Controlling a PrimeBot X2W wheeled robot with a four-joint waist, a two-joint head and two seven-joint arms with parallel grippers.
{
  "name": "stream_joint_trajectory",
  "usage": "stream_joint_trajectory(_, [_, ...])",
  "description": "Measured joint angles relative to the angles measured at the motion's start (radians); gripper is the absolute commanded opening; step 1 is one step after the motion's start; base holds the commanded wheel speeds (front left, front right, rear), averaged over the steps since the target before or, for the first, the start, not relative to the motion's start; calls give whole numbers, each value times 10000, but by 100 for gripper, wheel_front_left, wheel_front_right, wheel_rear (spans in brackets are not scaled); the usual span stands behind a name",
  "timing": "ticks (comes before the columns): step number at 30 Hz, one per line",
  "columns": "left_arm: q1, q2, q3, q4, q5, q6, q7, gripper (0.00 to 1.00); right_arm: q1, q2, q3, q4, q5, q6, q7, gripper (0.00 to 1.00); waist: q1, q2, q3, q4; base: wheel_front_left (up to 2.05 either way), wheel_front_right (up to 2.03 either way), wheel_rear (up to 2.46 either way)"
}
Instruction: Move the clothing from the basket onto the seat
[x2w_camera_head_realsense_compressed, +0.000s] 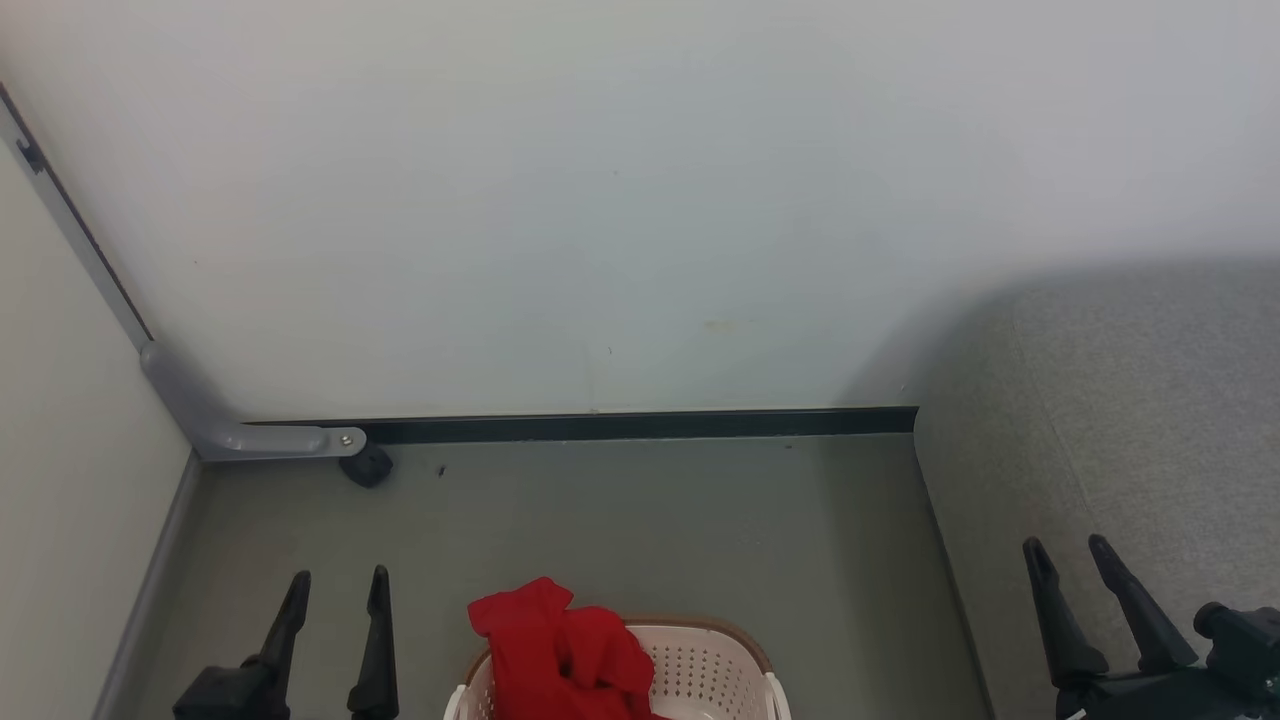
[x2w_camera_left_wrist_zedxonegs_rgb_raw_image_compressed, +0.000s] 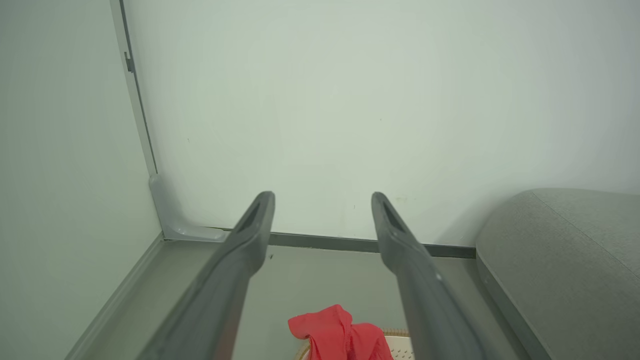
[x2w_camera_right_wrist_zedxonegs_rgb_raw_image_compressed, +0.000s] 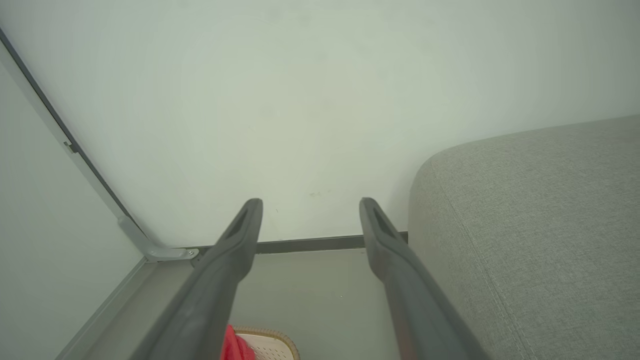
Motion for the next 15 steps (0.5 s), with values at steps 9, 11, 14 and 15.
stream_joint_trajectory(9, [-31, -157, 61, -8, 8, -21, 0, 100, 0, 61, -221, -4, 2, 48, 0, 100, 0, -1, 76, -17, 0, 0, 0])
stream_joint_trajectory(11, [-31, -222, 54, -31, 8, -102, 0, 100, 0, 79, -257, -33, 2, 84, -2, 100, 0, -1, 154, -35, 0, 0, 0])
stream_joint_trajectory(14, [-39, -274, 17, -58, 8, -111, 0, 100, -1, 88, -288, -81, 2, 86, -4, 100, 0, 0, 303, -71, 0, 0, 0])
stream_joint_trajectory(15, [-60, -301, -2, -71, 8, -142, 0, 100, -2, 88, -309, -94, 2, 86, -4, 100, 0, -1, 360, -85, 0, 0, 0])
